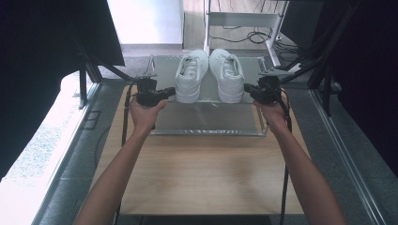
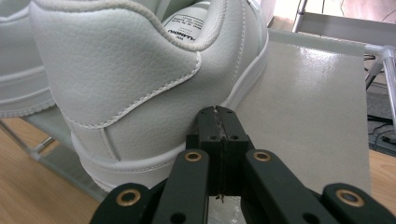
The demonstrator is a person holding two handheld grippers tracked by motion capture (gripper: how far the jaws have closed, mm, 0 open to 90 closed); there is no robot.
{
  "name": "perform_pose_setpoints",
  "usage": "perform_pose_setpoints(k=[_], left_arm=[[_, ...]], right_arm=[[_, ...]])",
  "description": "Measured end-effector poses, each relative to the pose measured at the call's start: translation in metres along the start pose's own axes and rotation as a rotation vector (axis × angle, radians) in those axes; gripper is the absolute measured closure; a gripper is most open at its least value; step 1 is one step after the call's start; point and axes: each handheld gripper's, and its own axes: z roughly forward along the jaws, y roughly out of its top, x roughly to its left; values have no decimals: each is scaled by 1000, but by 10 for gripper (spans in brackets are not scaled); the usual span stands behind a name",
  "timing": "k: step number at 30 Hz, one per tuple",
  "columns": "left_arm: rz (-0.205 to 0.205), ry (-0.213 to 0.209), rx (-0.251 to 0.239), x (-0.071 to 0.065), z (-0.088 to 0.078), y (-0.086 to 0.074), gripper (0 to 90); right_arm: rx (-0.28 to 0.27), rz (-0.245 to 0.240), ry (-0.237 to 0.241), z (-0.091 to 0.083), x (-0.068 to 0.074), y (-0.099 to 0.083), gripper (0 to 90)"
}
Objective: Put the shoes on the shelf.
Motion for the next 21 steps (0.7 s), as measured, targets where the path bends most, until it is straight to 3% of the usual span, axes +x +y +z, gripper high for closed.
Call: perform_pose_setpoints(k=[4, 12, 17, 21], left_arm=[[-25, -11, -3, 2, 2, 1, 900], [-27, -12, -6, -2, 4, 1, 900], [-19, -27, 11, -7, 8, 3, 900], [-1, -41, 17, -16, 13, 3, 900]], right_arm=[[-3, -4, -8, 0, 2, 1, 900], [-18, 19, 1, 1, 3, 0, 900], [-19, 51, 22, 3, 4, -1, 900], [-22, 48, 24, 5, 10, 0, 900]])
